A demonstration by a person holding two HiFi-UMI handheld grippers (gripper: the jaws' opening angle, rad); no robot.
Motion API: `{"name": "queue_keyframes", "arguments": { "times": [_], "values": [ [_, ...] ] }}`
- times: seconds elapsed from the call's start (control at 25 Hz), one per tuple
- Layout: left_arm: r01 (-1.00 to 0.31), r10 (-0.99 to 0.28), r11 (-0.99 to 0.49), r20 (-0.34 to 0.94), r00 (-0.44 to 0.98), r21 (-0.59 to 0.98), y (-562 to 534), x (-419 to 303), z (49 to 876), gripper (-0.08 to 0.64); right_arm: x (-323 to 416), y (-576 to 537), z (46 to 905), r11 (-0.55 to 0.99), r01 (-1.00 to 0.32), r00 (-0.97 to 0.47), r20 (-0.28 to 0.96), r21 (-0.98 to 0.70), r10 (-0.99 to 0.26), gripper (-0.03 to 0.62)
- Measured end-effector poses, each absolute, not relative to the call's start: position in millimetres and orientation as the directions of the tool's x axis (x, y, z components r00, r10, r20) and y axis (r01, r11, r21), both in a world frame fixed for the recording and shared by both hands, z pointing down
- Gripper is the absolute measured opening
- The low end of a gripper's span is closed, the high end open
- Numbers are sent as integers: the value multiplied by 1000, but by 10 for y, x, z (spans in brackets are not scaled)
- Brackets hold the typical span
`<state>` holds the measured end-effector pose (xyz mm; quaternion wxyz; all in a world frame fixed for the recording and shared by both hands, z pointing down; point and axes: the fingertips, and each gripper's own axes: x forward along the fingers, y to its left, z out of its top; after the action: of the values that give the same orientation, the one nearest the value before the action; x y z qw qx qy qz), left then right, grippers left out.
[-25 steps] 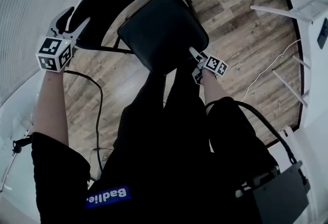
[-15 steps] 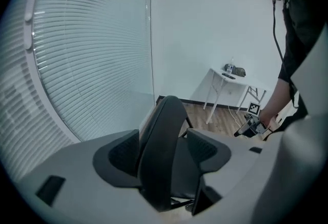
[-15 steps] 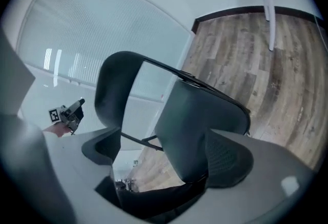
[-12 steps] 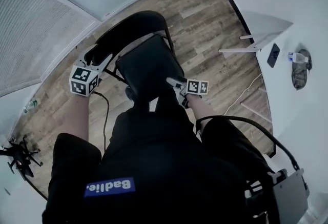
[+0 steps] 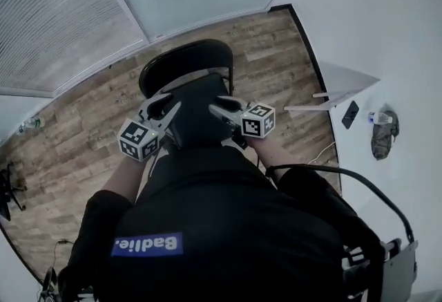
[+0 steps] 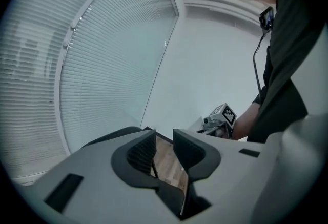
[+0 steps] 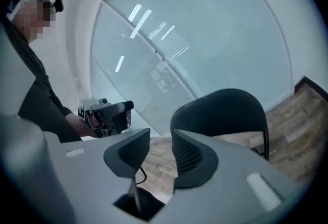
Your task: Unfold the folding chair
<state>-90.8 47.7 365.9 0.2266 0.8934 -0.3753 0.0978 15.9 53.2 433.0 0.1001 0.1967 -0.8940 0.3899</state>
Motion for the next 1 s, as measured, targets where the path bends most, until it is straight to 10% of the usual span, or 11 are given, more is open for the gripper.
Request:
{"name": "queue_keyframes", "arguments": {
  "times": [0.4,1.0],
  "values": [
    [-727,-731,-625,111,673,284,664,-1013,2601,5,-670,692,2942,904,-183,-978,167,-387,-127,7],
    [-755,-754,-617,107,648,222,689,-1060,2274,5,-963,668,2237,975,-79,-996,57,-207,-68,2]
  ]
}}
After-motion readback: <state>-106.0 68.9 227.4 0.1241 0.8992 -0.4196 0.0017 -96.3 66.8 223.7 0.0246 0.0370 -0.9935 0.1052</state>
